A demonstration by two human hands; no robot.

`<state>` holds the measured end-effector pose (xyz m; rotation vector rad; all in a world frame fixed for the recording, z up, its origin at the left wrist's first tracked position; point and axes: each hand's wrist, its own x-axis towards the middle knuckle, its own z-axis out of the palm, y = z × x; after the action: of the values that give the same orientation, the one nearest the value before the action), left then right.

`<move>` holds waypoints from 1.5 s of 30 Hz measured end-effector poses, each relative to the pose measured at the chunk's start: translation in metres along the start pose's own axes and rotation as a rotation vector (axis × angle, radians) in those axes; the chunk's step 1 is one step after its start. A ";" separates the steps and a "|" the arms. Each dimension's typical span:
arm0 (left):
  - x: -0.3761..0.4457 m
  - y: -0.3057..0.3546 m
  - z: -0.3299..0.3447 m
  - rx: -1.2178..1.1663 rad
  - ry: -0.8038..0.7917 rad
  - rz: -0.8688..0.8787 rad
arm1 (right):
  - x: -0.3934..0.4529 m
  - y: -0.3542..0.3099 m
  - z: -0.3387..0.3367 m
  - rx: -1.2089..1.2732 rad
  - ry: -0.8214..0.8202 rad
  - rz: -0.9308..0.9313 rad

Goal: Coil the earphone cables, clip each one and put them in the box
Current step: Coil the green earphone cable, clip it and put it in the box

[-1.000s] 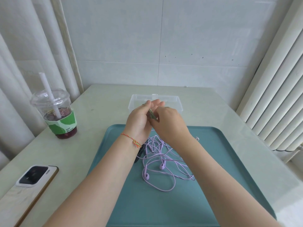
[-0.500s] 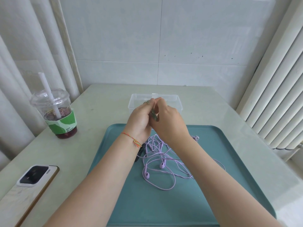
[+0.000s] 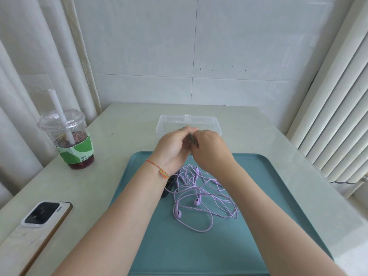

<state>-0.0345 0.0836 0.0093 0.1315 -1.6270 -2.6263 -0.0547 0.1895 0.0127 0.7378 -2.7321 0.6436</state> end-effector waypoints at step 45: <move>0.000 0.018 -0.018 0.535 0.188 0.125 | 0.002 0.018 -0.045 0.205 -0.178 -0.006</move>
<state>-0.0329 0.0595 0.0178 0.2744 -2.1358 -1.9631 -0.0605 0.2243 0.0463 0.8887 -2.8512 0.9084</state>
